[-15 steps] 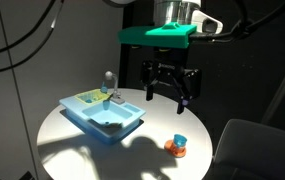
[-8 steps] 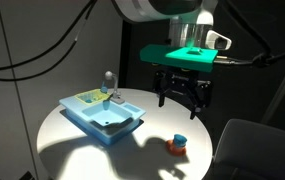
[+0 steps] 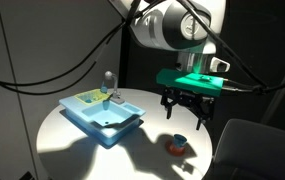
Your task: Put the cup into the sink
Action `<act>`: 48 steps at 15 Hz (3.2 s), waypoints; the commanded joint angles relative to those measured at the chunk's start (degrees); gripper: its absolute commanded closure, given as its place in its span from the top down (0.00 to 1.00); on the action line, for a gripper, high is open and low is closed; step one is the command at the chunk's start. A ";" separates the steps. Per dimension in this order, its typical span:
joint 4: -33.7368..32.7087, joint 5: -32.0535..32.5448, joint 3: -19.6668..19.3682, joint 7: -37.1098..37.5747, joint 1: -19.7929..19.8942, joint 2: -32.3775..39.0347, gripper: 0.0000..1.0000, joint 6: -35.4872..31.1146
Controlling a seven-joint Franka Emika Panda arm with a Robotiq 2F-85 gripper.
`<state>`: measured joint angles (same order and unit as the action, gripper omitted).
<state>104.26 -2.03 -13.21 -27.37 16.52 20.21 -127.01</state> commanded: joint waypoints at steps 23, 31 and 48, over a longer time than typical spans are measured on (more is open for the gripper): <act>-11.74 -2.77 7.09 -1.77 5.79 13.53 1.00 -4.53; -19.60 -4.00 9.40 -0.26 7.14 20.24 1.00 -2.96; -34.43 -3.32 9.89 0.79 7.14 32.24 1.00 4.98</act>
<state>74.64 -5.77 -4.19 -27.15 22.71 49.74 -124.96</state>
